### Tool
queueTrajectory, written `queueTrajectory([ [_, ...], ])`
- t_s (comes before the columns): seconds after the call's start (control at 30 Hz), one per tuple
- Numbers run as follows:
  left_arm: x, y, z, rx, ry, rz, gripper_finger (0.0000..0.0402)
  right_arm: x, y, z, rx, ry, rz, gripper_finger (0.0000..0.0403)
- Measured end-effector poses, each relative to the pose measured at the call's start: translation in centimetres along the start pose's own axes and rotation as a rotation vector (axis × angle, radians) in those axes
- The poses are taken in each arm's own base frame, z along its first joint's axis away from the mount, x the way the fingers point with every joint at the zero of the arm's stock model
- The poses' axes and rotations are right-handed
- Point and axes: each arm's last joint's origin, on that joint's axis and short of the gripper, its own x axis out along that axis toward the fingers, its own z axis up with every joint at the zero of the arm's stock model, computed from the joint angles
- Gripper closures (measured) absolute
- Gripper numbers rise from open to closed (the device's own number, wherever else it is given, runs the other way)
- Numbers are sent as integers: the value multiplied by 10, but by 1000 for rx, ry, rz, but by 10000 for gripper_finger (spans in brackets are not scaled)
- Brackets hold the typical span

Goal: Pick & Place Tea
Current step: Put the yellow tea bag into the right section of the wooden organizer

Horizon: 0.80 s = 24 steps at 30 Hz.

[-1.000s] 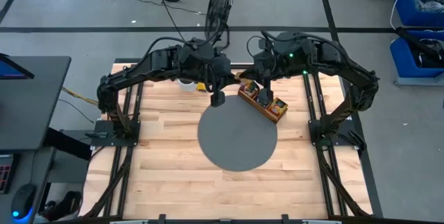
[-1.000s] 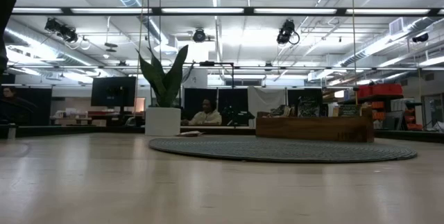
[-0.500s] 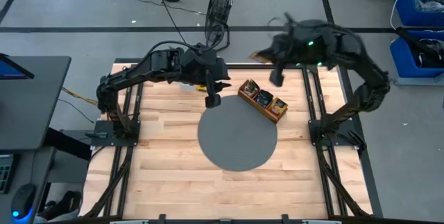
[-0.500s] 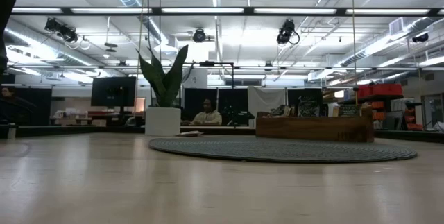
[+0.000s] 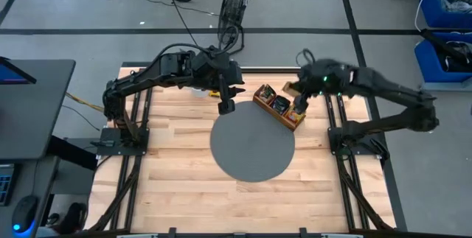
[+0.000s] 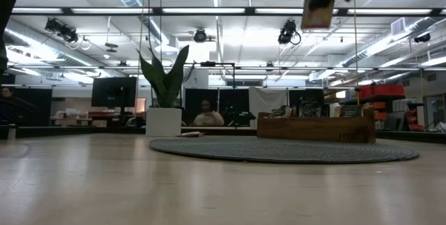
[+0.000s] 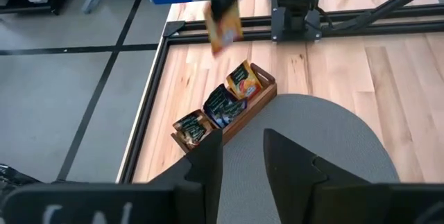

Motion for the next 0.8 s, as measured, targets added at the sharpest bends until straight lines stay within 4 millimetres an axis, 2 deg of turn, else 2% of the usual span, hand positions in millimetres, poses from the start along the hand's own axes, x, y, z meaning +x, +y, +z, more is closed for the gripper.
queueTrajectory([
  [0.2,0,0,0,-7,0,0,291,44,5,-63,116,53,10,403],
  [0.4,0,0,0,-27,1,1,291,75,4,-111,177,134,-16,403],
  [0.53,0,0,0,-27,1,1,291,89,1,-132,203,168,-35,403],
  [0.8,1,0,0,-28,1,1,291,106,-5,-154,250,181,-66,403],
])
